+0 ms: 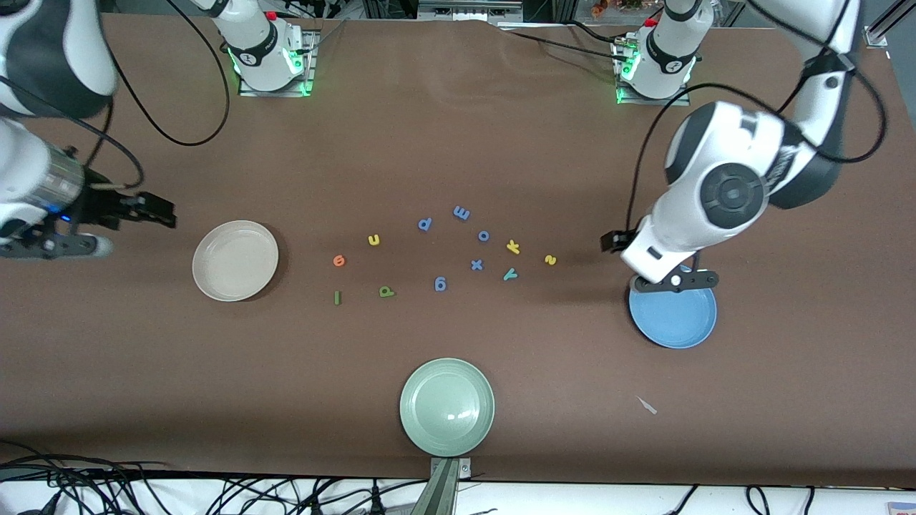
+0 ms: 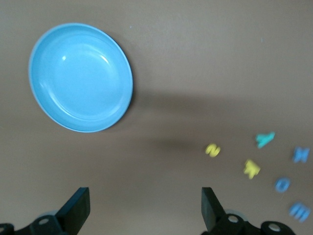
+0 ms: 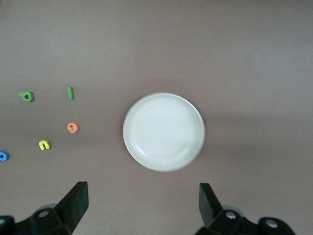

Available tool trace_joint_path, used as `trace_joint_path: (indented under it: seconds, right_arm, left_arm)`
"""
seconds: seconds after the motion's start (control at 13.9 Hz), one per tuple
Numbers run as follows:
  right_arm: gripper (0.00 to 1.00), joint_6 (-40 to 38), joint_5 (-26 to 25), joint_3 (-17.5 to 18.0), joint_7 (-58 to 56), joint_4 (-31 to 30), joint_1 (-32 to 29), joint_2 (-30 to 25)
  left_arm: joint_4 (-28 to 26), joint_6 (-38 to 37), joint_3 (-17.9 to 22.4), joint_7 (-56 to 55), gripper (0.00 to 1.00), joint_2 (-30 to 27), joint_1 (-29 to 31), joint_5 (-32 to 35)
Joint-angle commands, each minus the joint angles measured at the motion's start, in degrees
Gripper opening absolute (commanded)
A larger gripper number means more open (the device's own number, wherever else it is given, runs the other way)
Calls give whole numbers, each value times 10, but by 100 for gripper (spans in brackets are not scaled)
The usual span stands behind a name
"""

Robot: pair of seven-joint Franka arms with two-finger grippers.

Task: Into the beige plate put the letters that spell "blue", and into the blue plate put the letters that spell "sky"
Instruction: 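Reach the right gripper to green l while the left gripper reaches yellow 2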

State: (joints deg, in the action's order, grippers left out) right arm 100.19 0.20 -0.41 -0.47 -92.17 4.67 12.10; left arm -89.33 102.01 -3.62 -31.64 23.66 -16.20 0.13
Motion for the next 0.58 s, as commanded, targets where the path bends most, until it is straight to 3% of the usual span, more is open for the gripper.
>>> trace_joint_path:
  seconds: [0.0, 0.5]
  right_arm:
    - [100, 36, -1, 1, -1, 13, 40, 50]
    - [100, 156, 9, 2, 21, 13, 111, 173]
  left_arm:
    - [20, 26, 3, -168, 100, 41, -8, -56]
    - [-99, 165, 2, -380, 100, 49, -62, -56]
